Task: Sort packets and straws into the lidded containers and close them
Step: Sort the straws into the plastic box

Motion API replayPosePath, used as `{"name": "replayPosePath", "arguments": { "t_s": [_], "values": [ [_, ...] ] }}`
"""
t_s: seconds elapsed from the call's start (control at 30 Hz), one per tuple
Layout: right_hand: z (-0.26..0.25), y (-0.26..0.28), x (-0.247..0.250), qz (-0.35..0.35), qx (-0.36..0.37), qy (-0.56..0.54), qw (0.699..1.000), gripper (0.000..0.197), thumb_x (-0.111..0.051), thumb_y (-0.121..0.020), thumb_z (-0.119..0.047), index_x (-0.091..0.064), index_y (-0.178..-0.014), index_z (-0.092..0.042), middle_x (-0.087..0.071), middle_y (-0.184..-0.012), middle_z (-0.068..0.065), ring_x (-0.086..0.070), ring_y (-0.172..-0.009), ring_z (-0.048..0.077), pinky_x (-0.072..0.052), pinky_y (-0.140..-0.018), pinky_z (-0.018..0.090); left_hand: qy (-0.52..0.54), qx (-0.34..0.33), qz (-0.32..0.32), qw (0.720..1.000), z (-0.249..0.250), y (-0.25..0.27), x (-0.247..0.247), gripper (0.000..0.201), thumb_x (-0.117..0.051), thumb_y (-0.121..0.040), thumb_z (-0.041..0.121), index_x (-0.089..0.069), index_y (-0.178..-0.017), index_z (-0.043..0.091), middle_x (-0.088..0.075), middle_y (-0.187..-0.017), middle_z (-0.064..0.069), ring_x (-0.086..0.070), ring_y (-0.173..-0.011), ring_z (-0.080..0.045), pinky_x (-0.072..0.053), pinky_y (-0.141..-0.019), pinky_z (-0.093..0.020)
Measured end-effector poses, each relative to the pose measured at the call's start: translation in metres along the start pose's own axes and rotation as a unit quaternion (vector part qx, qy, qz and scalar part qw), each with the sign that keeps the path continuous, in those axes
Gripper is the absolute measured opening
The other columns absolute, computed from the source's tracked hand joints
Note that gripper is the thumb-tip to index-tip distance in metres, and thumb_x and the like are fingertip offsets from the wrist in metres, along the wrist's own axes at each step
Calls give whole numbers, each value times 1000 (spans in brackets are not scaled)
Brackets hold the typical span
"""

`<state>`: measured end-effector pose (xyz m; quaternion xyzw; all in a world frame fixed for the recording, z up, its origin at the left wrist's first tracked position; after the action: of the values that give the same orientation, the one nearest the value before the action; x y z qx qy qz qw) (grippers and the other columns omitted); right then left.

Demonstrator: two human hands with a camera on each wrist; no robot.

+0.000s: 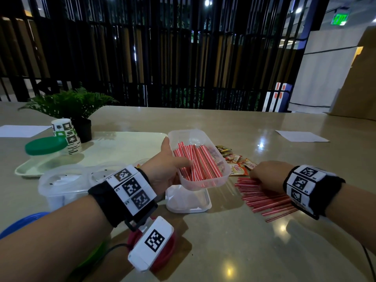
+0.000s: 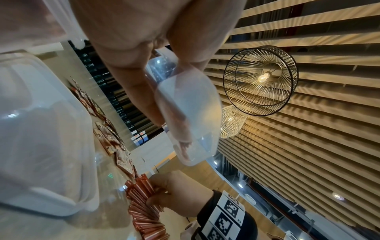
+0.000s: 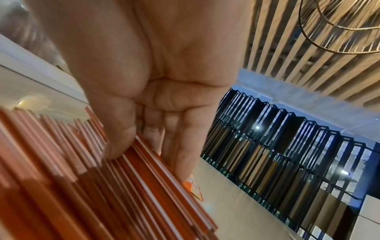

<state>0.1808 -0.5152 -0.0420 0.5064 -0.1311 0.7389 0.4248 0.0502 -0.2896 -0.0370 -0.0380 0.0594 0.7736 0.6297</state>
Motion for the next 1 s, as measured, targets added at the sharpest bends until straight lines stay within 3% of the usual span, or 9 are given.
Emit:
{"name": "replayPosePath", "arguments": {
  "t_s": [0.2,0.3,0.37,0.47,0.53,0.63,0.83,0.9,1.0],
  "values": [
    [7,5,3,37,-3,-12,999,33,-42,-98,-17,-53,-128,-23,-63,-113,2,-60,-103,20,-44,-83,27,-7,2,3,1000,1,-3,1,71,-57,-89,-9,-29,-141,31,-61,-118,-12,-70,-93,-30,-60,-63,-39],
    [12,5,7,60,-28,-17,998,24,-41,-98,-12,-51,-117,-22,-52,-80,-8,-54,-79,15,-39,-70,25,-9,3,2,1000,1,-4,1,72,-57,-89,-8,-29,-141,32,-61,-119,-12,-69,-95,-31,-60,-63,-39],
    [18,5,12,79,-54,-51,994,15,-41,-97,-12,-49,-104,-23,-41,-71,-12,-43,-64,8,-35,-62,23,-6,3,4,1000,1,-5,0,70,-57,-90,-6,-28,-142,32,-61,-120,-12,-68,-97,-32,-60,-64,-40],
    [24,8,29,83,-64,-125,987,13,-41,-99,-16,-52,-106,-18,-50,-75,-8,-45,-64,7,-32,-54,18,4,-5,12,1000,-1,-7,-2,59,-56,-95,3,-30,-141,29,-63,-119,-12,-70,-95,-32,-59,-61,-40],
    [26,14,49,93,-57,-182,977,10,-43,-100,-18,-52,-104,-17,-59,-84,-4,-52,-68,8,-40,-58,18,7,-7,19,1000,-3,-8,-3,50,-54,-98,12,-32,-140,30,-64,-118,-10,-71,-93,-31,-58,-61,-40],
    [28,30,86,130,-40,-310,941,9,-45,-100,-22,-47,-92,-24,-65,-94,0,-62,-79,11,-50,-65,22,9,-4,17,1000,-2,-9,-6,43,-48,-102,23,-32,-140,33,-64,-120,-10,-70,-96,-32,-58,-65,-42],
    [11,54,141,177,50,-610,771,3,-48,-98,-17,-51,-98,-15,-73,-90,10,-72,-78,24,-59,-61,28,19,-11,-8,1000,1,-6,-12,47,-41,-103,15,-28,-143,35,-61,-122,-11,-70,-94,-34,-58,-64,-45],
    [-3,51,143,152,58,-631,759,7,-49,-98,-16,-51,-102,-11,-73,-91,13,-73,-77,27,-59,-60,29,20,-14,-13,1000,2,-4,-16,49,-42,-102,14,-28,-142,37,-61,-122,-11,-70,-96,-35,-58,-71,-51],
    [-23,42,136,105,51,-603,789,10,-47,-100,-12,-49,-105,-5,-71,-89,16,-71,-70,25,-59,-57,27,24,-23,-13,999,3,-1,-22,51,-42,-102,13,-27,-142,42,-60,-125,-10,-69,-99,-36,-56,-78,-61]
  ]
}}
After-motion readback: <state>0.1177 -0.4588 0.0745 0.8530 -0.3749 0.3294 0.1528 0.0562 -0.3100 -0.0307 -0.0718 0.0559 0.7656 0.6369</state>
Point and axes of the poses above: each hand's wrist, its own y-axis away from the middle knuckle, its own x-axis out of the back of the hand, z = x × y, the point moved 2 cm from there along -y, towards the middle knuckle
